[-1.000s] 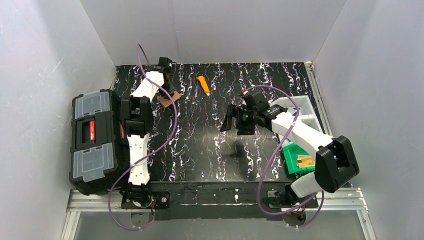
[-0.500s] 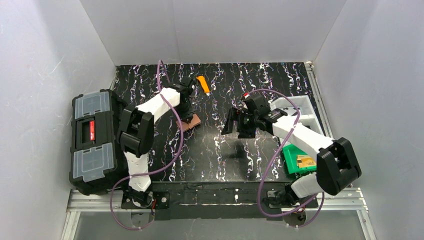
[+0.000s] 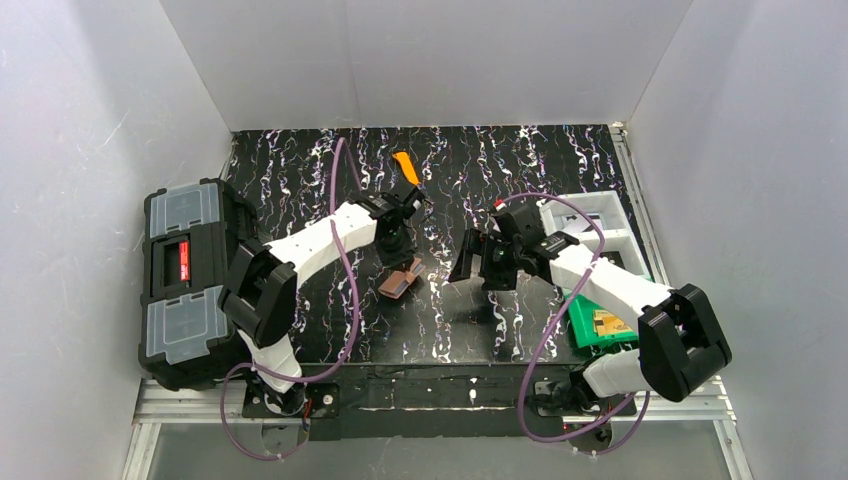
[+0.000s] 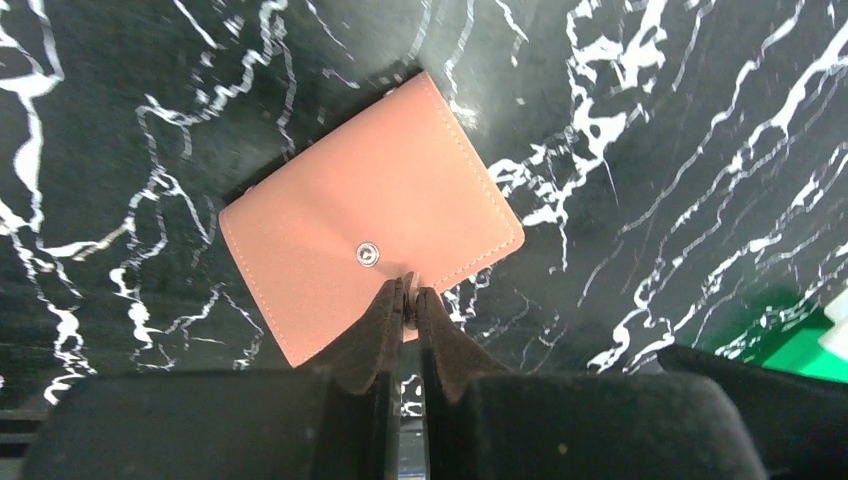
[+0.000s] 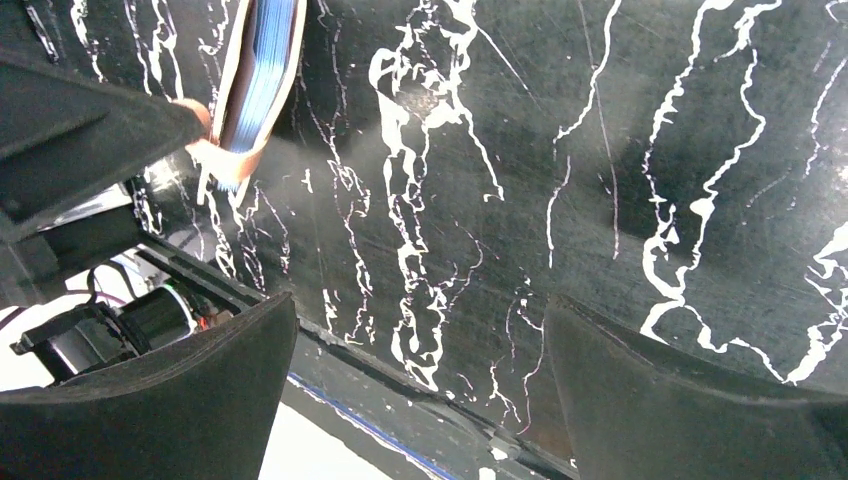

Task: Take the credit cards out of the card holder
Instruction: Move the card holder to the center of the board, then open the card holder at the center of the board.

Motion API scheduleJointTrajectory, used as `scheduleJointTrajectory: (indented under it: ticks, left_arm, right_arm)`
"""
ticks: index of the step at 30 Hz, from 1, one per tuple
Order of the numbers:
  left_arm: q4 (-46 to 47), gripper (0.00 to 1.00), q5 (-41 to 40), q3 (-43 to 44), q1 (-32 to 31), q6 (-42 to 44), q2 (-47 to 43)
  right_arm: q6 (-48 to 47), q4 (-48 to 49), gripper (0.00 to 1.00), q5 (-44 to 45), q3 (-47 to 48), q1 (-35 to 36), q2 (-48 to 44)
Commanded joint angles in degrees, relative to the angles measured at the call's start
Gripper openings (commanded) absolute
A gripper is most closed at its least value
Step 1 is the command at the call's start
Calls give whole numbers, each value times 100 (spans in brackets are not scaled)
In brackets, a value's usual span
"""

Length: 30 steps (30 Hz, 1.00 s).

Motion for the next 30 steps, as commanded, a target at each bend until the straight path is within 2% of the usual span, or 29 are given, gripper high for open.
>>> scheduleJointTrajectory:
  ticks: [1,9,12,18,24,30]
  left_arm:
    - [-18,0,129,120,-343,-254,-228]
    - [-52,0,329,545,-719,-295,-20]
    - [-52,0,463,768,-842,-406,120]
    - [-394,0,164,1161,-891,-236,304]
    - [-1580,0,-1689,1400,-1010,-437,-86]
    - [-1199,0,-999,1481,-1272,-579,354]
  right_arm:
    - [79,203,100,203,-179,-12,-290]
    - [149,-171,100,827,-262,-12,-563]
    - [229,-117,100,819,-383,-18,-729]
    - [308,-60,100,792,-527,-13,-783]
    - [49,-290,100,782,-67,-20,-489]
    - [-60,-1025,100,1165,35,-326,-856]
